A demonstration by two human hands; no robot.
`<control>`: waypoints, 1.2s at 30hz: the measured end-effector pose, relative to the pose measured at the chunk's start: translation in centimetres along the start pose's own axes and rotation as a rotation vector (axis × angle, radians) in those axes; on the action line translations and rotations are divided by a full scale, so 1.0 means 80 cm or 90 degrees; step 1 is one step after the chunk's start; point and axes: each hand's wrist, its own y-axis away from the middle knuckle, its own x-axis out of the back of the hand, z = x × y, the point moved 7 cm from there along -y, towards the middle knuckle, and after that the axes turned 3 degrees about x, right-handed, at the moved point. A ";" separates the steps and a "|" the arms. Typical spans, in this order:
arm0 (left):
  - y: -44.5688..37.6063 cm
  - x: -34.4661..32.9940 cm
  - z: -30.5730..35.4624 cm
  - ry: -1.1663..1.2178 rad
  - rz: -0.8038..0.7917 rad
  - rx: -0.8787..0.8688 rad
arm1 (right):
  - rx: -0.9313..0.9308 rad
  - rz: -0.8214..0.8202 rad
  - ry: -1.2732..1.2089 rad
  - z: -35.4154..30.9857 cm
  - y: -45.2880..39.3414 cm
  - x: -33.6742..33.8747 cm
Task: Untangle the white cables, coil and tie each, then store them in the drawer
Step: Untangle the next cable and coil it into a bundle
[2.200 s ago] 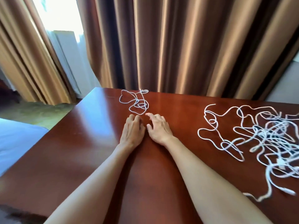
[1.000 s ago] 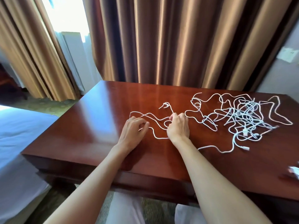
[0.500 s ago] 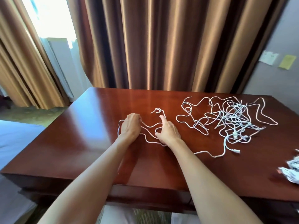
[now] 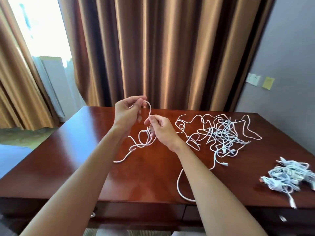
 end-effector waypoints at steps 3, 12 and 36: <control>0.007 -0.007 0.016 -0.035 -0.018 -0.017 | -0.003 0.105 -0.100 -0.022 0.004 0.027; 0.038 -0.049 0.060 -0.170 -0.099 -0.115 | 0.013 0.124 -0.160 -0.084 0.018 0.041; 0.167 -0.004 0.104 -0.184 -0.003 -0.135 | -0.117 -0.035 -0.553 -0.102 0.150 -0.012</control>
